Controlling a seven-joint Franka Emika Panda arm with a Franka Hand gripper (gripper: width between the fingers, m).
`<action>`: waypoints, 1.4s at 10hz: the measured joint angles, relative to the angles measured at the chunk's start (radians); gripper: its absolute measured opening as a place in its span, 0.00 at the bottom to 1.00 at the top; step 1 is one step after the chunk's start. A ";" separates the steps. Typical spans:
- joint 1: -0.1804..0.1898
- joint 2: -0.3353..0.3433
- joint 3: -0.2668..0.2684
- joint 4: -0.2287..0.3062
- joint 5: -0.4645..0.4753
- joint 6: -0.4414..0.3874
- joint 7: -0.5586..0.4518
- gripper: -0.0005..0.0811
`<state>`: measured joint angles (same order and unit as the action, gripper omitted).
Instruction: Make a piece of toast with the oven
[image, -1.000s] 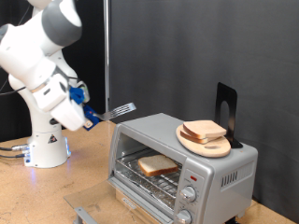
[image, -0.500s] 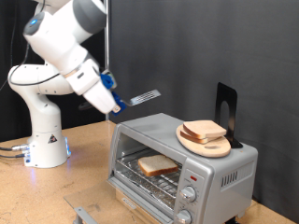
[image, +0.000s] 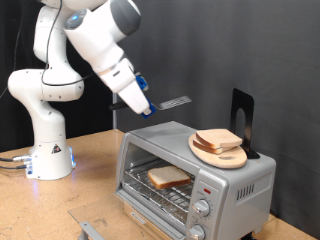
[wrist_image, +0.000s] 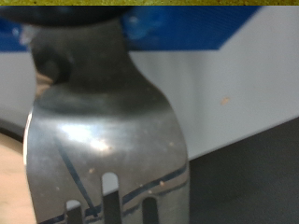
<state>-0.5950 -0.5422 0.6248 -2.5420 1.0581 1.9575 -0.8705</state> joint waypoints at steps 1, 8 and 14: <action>0.014 -0.011 0.030 -0.006 0.020 0.020 0.027 0.49; 0.029 0.004 0.226 -0.055 0.095 0.220 0.092 0.49; 0.028 0.029 0.256 -0.061 0.126 0.259 0.089 0.94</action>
<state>-0.5672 -0.5130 0.8803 -2.6026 1.1839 2.2168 -0.7814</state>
